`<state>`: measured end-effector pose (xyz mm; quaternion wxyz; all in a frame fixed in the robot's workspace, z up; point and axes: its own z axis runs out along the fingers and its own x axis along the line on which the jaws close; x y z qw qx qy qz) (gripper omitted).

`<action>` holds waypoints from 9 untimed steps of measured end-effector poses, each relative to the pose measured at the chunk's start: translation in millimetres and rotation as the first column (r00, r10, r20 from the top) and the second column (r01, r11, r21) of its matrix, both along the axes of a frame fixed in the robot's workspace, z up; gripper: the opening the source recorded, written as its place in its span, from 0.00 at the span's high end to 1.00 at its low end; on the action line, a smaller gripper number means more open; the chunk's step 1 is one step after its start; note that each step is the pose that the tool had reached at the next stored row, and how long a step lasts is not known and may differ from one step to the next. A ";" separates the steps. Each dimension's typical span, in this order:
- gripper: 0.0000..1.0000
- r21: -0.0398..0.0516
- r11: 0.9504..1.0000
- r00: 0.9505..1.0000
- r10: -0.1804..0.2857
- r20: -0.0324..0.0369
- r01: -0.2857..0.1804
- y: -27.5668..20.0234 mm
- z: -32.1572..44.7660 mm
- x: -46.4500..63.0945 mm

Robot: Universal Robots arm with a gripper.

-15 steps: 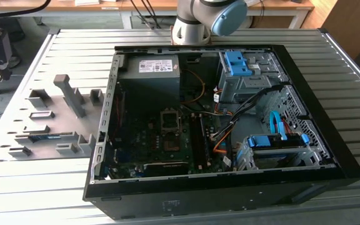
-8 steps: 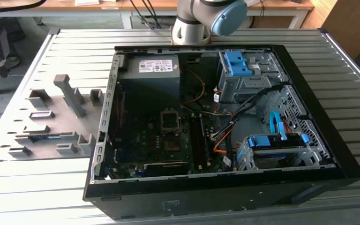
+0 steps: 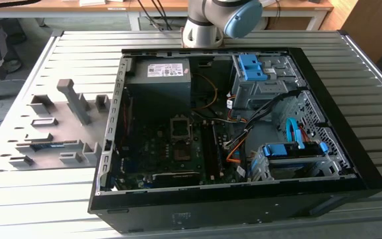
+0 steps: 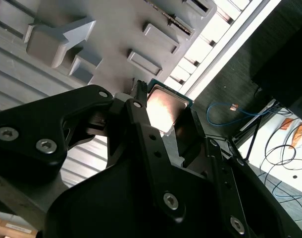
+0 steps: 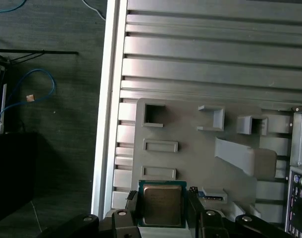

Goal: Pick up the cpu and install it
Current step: 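Pick up the cpu and move it towards the insertion slot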

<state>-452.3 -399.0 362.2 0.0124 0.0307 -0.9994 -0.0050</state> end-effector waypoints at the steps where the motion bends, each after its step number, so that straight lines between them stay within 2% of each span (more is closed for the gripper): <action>1: 0.53 0.000 1.000 1.000 0.000 0.000 0.000 0.0 0.8 0.0; 9: 0.53 0.000 1.000 1.000 0.000 0.000 0.000 0.0 8.4 0.0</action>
